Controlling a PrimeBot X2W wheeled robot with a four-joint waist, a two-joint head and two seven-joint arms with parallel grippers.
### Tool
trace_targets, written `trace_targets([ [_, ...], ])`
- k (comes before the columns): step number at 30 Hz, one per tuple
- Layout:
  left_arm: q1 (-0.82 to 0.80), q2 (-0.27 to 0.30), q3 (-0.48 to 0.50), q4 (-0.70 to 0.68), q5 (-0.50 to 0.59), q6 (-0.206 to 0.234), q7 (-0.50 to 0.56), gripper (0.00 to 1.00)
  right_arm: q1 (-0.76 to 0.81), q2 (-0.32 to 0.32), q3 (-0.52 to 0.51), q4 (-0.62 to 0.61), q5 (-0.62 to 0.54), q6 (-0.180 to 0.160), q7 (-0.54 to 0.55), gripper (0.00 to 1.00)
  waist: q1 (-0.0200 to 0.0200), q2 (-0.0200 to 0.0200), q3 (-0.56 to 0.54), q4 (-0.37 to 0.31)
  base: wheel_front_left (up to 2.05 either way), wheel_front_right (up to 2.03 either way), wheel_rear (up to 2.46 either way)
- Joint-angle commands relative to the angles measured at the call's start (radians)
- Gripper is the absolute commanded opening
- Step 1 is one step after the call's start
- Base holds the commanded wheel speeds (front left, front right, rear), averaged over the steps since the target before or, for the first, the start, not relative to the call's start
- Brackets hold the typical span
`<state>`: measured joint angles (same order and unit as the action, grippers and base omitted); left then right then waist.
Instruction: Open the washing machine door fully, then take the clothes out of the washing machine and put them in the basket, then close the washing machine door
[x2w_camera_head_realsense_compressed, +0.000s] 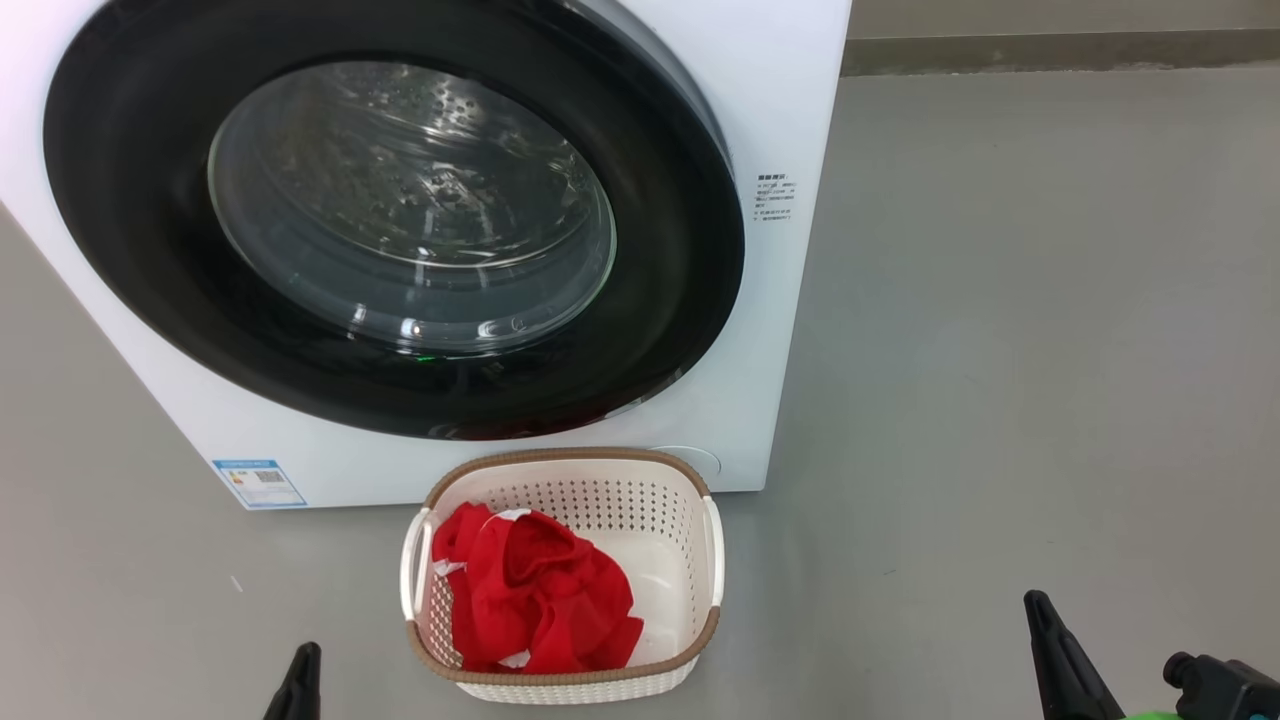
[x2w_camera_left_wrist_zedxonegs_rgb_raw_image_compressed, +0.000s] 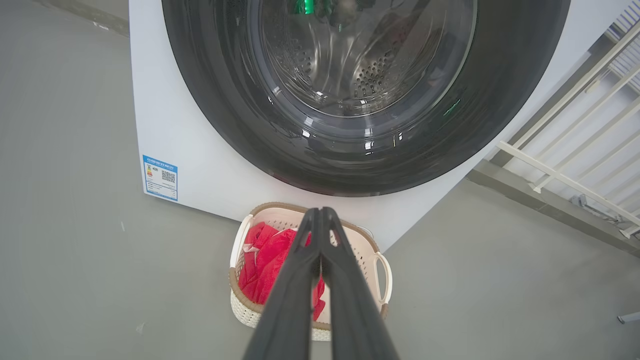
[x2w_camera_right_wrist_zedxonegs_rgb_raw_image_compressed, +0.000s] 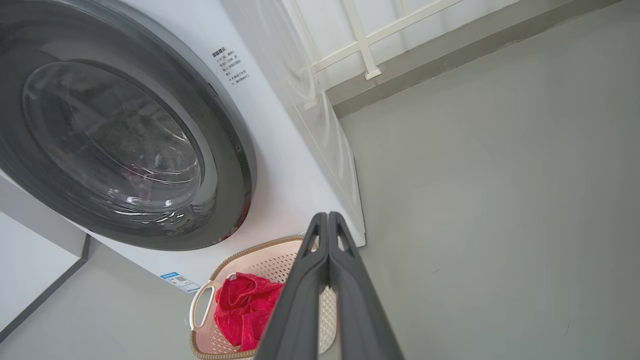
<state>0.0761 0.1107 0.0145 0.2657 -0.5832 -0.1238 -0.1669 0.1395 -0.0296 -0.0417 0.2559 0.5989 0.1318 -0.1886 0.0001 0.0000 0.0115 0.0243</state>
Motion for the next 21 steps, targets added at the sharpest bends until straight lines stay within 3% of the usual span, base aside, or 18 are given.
trace_targets([
  [1,-0.037,0.009,0.019,-0.021,-0.018,-0.002,0.005,0.0,-0.037,-0.016,0.002,-0.023,0.023,0.0,0.004,0.0,-0.0001,0.0,0.0,0.0,0.0,0.0,0.0],
  [21,-0.067,-0.006,0.036,-0.021,-0.228,-0.003,0.063,0.0,-0.08,-0.025,-0.003,-0.021,0.238,0.0,0.058,0.0,-0.0001,0.0,-0.002,-0.005,0.0,0.0,0.0],
])
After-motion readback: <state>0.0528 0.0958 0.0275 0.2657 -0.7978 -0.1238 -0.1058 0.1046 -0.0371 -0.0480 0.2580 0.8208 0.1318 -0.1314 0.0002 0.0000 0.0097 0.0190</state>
